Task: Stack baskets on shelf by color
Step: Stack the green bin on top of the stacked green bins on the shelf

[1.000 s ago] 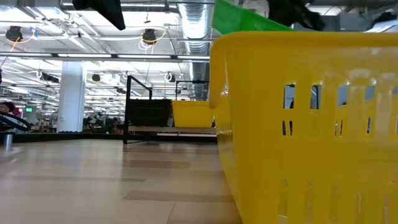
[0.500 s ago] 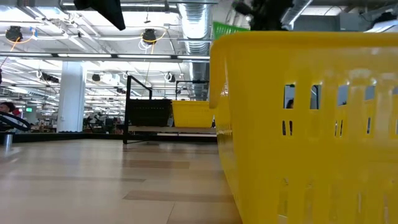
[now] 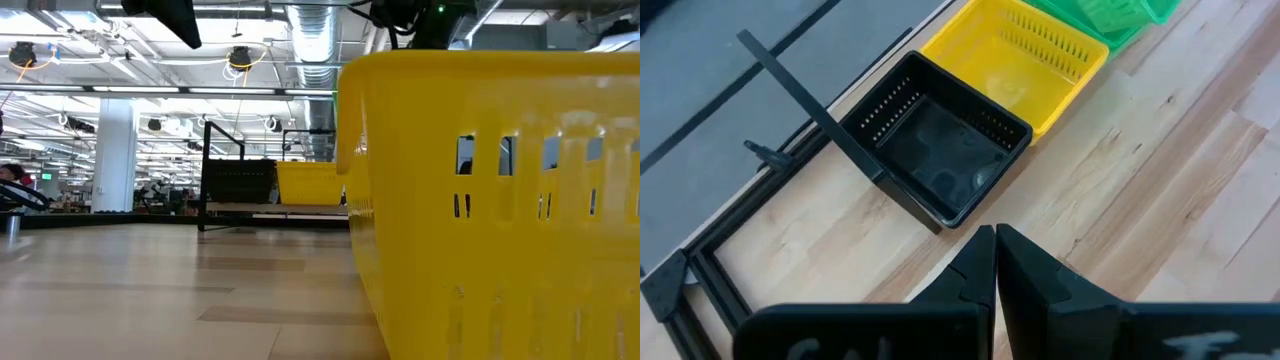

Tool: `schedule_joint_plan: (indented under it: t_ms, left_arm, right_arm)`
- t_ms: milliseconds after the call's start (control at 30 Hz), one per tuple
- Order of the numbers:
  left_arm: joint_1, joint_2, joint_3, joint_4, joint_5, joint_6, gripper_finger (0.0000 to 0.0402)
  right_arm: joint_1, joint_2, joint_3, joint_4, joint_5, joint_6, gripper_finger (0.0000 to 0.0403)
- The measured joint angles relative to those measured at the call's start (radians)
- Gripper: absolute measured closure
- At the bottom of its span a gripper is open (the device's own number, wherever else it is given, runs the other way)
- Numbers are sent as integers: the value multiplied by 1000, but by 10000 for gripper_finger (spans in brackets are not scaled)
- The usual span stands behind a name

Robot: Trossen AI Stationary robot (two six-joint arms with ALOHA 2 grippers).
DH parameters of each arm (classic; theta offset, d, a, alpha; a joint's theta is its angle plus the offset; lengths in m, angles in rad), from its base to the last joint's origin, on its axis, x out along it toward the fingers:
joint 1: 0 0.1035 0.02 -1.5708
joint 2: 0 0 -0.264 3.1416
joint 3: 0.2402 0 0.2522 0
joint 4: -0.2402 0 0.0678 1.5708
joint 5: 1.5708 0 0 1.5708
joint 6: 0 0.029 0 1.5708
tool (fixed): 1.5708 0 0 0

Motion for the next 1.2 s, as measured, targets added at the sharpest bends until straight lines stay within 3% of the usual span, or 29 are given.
schedule_joint_plan:
  t_ms: [433,733,1200]
  left_arm:
    - [0,0,0,1,-6,-9,401]
    - [0,0,0,2,-6,-24,401]
    - [0,0,0,2,-1,-26,402]
  right_arm:
    - [-41,-21,0,-168,-14,12,402]
    - [-38,-19,0,-165,59,75,402]
    - [-1,-19,-8,-157,87,165,402]
